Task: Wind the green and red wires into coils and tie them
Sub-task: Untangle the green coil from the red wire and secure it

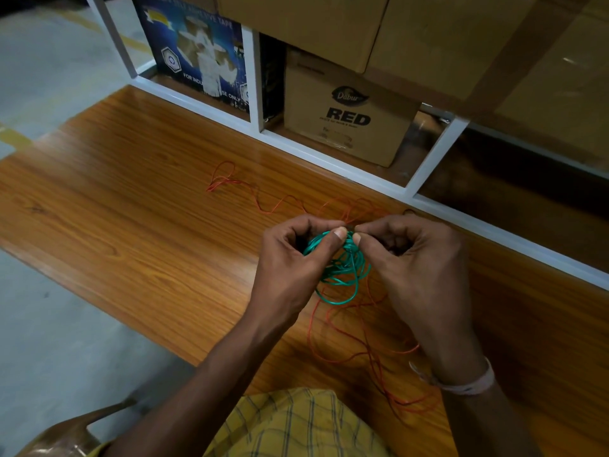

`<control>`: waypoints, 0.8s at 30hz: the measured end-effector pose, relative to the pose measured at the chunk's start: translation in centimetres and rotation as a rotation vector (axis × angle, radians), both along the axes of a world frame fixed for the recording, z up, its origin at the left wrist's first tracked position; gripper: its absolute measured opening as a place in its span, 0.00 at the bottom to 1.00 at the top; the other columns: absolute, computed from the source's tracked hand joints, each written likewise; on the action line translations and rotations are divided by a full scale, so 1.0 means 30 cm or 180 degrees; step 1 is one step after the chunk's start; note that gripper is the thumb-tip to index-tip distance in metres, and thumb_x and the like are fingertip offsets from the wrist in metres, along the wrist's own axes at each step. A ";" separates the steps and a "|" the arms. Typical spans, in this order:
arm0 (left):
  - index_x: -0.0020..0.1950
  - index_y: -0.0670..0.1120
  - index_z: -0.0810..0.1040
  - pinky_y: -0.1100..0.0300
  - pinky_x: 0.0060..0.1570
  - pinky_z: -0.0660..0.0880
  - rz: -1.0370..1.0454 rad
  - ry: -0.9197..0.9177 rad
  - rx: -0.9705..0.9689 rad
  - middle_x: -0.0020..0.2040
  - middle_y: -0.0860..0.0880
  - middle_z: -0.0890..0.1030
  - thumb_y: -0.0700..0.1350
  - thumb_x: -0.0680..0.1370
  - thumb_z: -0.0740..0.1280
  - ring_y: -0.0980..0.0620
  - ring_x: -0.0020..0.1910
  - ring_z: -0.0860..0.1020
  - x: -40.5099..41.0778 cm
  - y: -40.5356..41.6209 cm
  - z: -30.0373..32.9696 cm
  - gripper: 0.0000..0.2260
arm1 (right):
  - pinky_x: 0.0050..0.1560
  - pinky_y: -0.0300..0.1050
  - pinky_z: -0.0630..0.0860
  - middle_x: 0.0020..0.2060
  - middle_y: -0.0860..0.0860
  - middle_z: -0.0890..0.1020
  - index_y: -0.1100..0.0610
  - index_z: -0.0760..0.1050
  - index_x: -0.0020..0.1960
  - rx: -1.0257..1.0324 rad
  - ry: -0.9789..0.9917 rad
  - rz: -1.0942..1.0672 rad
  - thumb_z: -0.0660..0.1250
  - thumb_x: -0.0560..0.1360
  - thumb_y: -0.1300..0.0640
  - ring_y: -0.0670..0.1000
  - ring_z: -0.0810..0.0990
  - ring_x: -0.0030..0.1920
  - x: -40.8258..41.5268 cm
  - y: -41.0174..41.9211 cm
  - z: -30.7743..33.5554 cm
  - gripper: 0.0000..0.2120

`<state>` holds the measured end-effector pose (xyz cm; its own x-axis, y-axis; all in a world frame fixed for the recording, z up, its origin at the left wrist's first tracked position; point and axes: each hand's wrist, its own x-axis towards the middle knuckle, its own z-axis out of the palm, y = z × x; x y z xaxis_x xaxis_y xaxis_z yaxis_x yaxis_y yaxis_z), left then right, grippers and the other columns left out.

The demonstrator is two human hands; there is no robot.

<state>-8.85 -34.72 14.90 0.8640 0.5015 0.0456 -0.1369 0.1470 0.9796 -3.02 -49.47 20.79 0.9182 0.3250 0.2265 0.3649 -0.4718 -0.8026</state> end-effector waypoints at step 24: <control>0.51 0.40 0.88 0.66 0.37 0.75 0.0036 0.0134 -0.0183 0.39 0.51 0.87 0.37 0.79 0.75 0.61 0.36 0.81 0.014 -0.009 -0.015 0.03 | 0.38 0.34 0.81 0.37 0.44 0.87 0.53 0.88 0.46 -0.0089 0.0190 0.0039 0.78 0.74 0.60 0.40 0.85 0.38 -0.003 -0.016 0.016 0.03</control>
